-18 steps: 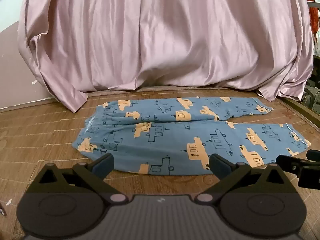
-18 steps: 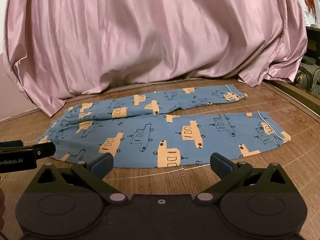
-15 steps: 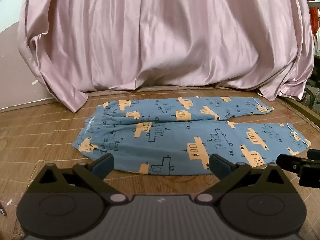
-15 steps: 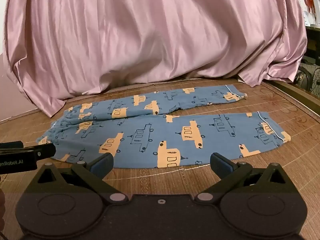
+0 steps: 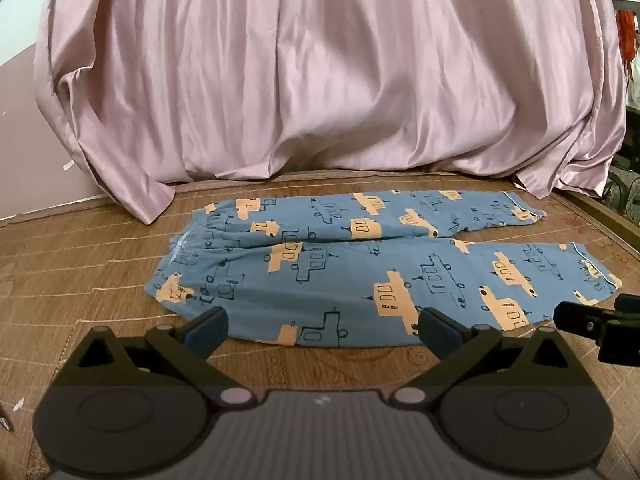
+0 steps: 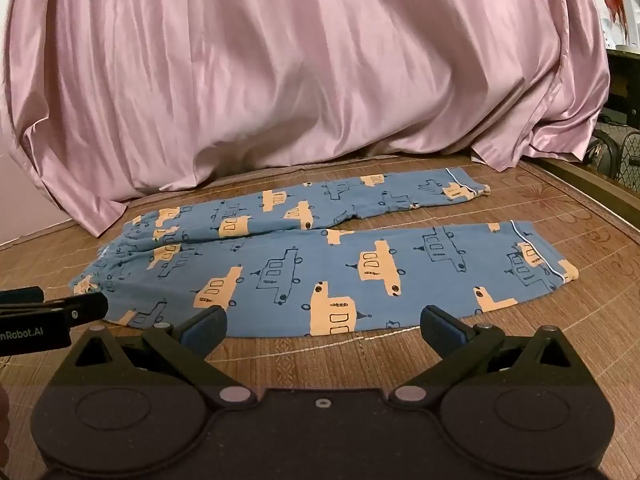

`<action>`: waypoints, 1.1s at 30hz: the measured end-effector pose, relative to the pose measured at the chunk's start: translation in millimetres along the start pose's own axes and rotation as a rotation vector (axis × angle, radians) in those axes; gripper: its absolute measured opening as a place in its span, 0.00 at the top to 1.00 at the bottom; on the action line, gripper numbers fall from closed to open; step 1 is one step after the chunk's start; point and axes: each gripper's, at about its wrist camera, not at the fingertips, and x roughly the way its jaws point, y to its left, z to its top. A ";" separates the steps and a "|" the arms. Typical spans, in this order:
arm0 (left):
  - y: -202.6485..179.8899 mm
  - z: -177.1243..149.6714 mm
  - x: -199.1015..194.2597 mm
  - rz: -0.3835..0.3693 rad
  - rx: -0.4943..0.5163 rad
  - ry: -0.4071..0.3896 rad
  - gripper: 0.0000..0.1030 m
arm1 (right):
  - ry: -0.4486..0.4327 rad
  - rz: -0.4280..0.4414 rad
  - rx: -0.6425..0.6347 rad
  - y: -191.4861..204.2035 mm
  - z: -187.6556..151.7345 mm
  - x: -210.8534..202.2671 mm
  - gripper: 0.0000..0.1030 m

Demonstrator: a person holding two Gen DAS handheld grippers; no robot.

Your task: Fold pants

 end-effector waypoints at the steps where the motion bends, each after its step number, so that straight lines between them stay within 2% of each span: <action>1: -0.4 -0.4 0.3 0.000 0.002 -0.001 0.00 | 0.000 0.000 0.000 0.0 -0.1 0.3 0.00; 33: 1.5 -3.4 4.2 0.013 -0.009 0.010 0.00 | 0.004 -0.009 -0.007 -1.0 -0.6 1.1 0.00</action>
